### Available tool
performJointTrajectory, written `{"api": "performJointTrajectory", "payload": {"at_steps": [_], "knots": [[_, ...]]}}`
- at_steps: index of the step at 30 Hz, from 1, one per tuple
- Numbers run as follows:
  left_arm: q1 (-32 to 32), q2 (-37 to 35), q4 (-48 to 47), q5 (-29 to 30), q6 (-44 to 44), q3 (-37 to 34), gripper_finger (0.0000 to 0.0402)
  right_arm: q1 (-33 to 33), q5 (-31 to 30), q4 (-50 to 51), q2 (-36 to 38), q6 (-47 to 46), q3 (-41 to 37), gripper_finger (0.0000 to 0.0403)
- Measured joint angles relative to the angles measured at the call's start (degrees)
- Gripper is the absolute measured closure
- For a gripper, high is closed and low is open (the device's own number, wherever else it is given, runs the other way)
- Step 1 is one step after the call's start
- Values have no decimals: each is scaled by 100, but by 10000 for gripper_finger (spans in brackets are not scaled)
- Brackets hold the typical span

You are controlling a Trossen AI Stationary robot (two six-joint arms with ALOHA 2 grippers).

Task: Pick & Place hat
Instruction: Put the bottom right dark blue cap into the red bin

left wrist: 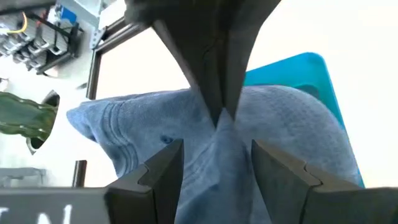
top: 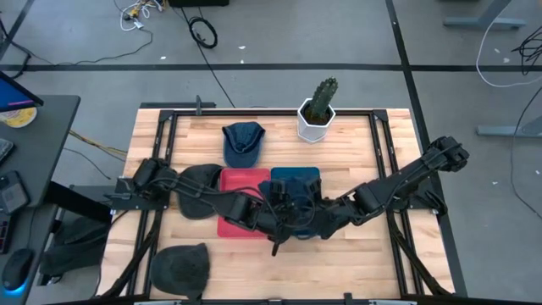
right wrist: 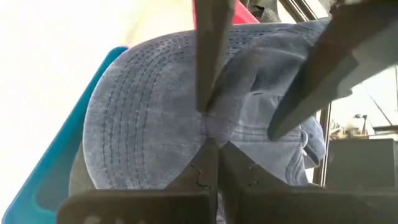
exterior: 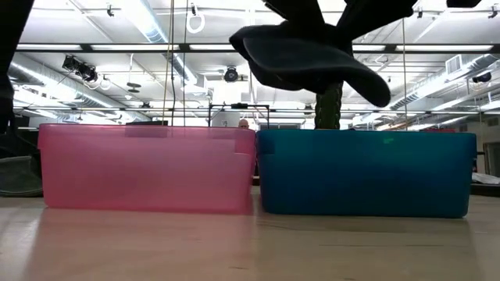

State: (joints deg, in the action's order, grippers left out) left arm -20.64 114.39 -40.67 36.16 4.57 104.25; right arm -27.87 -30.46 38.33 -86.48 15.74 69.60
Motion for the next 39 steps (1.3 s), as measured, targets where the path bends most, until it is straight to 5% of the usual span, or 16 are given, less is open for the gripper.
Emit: {"api": "performJointTrajectory", "payload": {"at_steps": [7,14,30,39], "knots": [[206,2,-158,-492,-443,0,241,-5,-46,13,0,3,-2,403],[247,2,-268,-1055,-252,2,382,-9,-92,-8,0,-23,-2,395],[37,-121,-1875,-937,-773,-11,395,-165,176,23,278,-108,-2,269],[-476,-394,-2501,-650,-1579,-9,395,-367,185,912,1125,-1135,7,232]]}}
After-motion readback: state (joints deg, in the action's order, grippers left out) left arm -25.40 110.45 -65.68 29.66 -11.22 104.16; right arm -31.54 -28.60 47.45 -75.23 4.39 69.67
